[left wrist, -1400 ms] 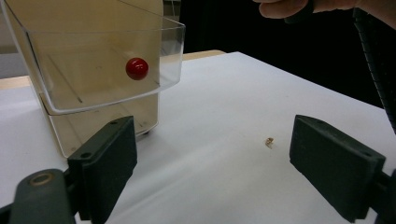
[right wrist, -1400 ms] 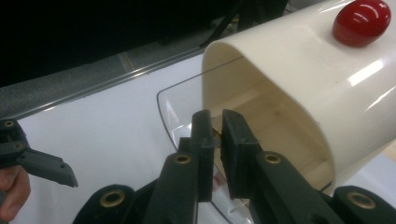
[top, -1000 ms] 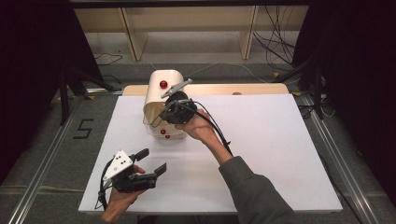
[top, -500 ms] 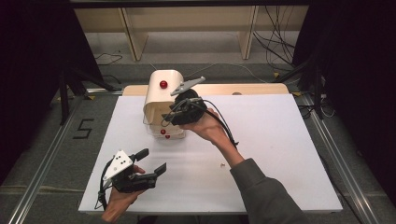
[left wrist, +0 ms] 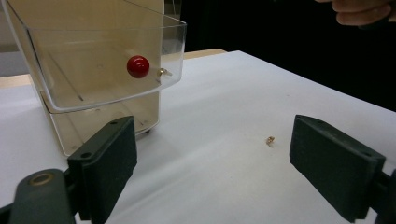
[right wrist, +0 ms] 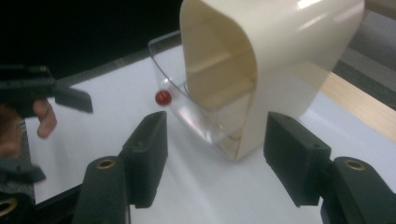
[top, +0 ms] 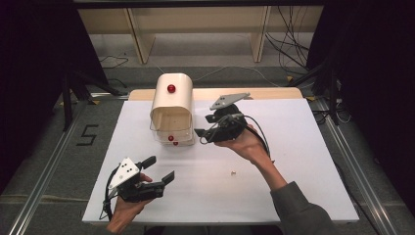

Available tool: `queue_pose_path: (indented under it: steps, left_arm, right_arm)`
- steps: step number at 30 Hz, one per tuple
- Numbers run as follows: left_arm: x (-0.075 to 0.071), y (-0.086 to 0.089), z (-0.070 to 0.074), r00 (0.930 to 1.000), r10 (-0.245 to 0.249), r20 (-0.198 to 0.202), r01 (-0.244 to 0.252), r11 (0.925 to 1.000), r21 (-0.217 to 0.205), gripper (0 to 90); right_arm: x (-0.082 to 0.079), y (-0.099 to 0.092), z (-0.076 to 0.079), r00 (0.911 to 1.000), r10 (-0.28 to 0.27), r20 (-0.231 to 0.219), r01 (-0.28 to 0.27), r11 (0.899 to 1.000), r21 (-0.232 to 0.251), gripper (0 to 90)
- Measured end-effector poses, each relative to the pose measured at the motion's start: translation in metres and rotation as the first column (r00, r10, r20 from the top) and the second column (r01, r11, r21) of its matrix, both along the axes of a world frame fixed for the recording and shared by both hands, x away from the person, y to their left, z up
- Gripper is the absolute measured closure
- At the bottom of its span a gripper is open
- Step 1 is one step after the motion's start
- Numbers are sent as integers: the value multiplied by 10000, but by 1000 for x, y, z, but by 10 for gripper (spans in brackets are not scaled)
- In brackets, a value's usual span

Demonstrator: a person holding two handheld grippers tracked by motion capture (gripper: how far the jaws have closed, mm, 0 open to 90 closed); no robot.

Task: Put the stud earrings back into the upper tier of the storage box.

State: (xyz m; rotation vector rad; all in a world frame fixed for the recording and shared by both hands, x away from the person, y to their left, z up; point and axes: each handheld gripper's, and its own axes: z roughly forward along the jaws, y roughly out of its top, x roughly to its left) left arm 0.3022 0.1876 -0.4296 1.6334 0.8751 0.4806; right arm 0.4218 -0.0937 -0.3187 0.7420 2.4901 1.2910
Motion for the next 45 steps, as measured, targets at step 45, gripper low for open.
queue_pose_path:
  steps: [45]
  left_arm:
    - [0,-1,0,10000,-4,-45,4,10000,51,144]
  right_arm:
    - [-16,-71,-131,9663,-886,-2416,52,9454,-3258,545]
